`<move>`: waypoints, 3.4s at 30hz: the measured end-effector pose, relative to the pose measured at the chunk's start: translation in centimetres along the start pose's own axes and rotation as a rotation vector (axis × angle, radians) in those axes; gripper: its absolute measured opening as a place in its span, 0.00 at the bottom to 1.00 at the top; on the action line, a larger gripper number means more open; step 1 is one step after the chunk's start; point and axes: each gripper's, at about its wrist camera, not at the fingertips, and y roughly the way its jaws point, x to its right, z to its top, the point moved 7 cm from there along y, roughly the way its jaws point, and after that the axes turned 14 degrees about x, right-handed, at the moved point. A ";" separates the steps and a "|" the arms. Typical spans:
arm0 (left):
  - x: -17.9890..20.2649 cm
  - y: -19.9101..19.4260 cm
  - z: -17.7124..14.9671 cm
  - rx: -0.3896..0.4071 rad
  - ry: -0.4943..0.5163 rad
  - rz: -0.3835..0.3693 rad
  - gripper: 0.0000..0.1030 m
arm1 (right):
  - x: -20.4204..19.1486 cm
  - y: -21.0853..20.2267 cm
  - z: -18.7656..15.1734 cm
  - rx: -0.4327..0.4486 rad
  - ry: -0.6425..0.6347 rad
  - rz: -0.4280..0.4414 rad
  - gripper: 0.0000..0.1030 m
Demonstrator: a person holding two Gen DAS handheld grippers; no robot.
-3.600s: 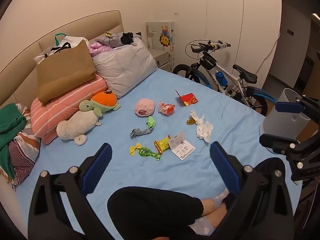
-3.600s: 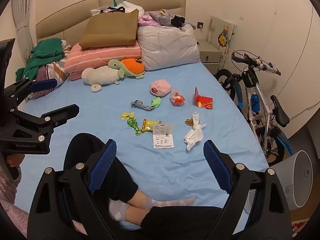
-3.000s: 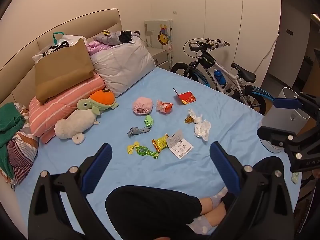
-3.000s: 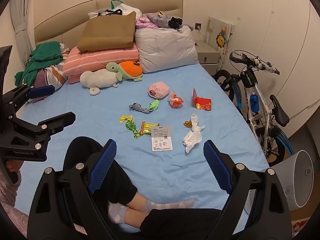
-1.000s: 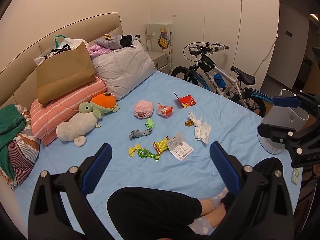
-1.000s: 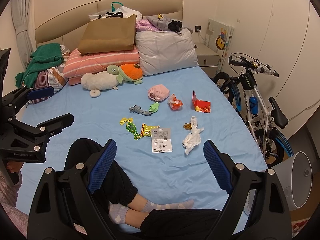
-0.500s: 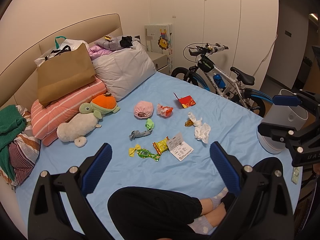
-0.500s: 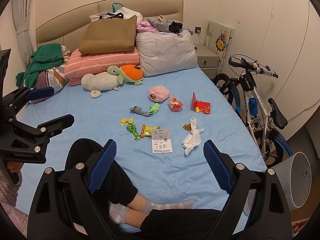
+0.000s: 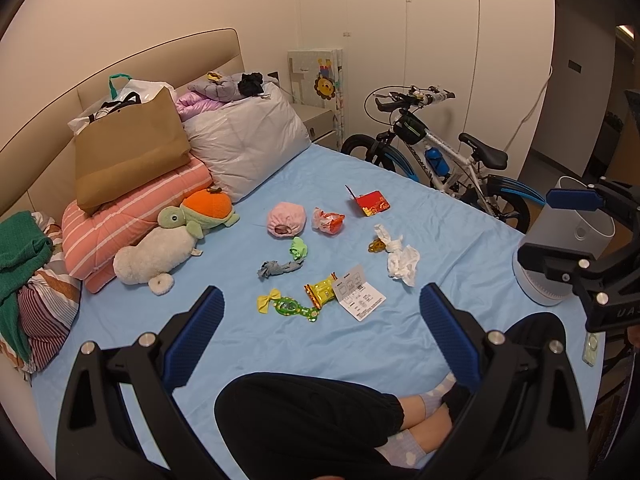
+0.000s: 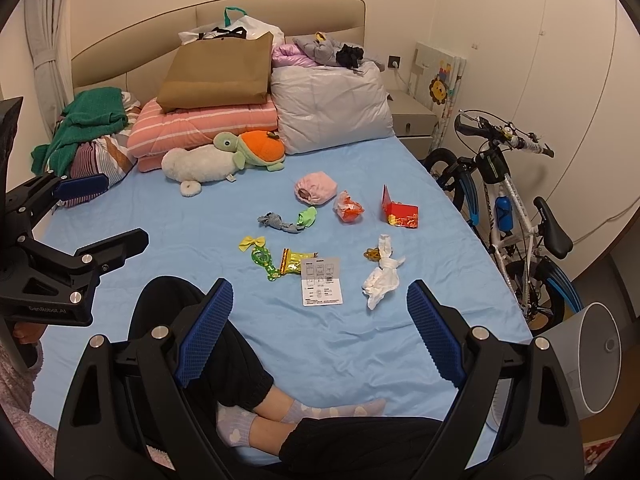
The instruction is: Collect trash
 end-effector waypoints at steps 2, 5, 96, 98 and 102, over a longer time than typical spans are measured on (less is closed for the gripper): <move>0.0 0.0 0.0 0.001 0.000 0.001 0.95 | 0.3 -0.2 0.4 0.003 0.001 -0.002 0.83; 0.1 0.0 -0.1 -0.001 0.000 0.000 0.95 | 0.6 -0.4 0.6 0.003 0.002 -0.005 0.83; 7.0 34.8 -14.8 -0.323 0.116 -0.260 0.01 | 11.5 32.0 -18.9 -0.246 0.083 0.030 0.07; 7.2 33.6 -14.0 -0.302 0.114 -0.267 0.01 | 11.5 30.6 -18.4 -0.231 0.086 0.029 0.07; 7.6 30.9 -12.0 -0.254 0.109 -0.278 0.01 | 11.6 27.4 -16.9 -0.186 0.093 0.018 0.07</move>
